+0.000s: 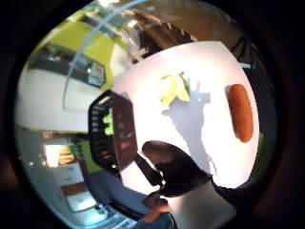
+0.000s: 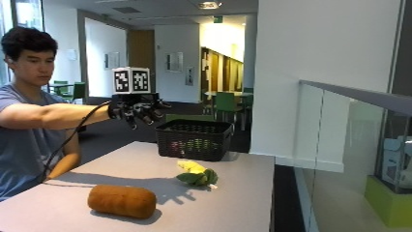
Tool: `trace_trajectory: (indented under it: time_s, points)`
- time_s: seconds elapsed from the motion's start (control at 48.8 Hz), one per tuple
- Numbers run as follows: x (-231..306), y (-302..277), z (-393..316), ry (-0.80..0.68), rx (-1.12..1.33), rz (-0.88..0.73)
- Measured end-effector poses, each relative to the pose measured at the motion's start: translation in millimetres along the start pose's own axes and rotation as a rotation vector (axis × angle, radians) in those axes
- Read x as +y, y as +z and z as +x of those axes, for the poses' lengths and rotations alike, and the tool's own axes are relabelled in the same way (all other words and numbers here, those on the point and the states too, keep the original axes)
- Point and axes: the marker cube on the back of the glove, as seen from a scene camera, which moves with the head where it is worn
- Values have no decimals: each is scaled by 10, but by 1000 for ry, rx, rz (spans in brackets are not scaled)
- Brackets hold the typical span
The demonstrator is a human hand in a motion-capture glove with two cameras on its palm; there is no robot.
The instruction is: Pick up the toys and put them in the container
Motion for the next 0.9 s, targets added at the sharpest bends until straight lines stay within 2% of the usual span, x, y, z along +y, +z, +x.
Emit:
trace_trajectory:
  time_s: [0.144, 0.369, 0.8, 0.902]
  points:
    - [-98, 270, 588, 73, -28, -73]
    - [-113, 820, 1025, 186, -9, -111]
    - [-183, 1908, 1464, 297, 22, -245]
    - [-200, 2150, 1478, 335, -98, -309]
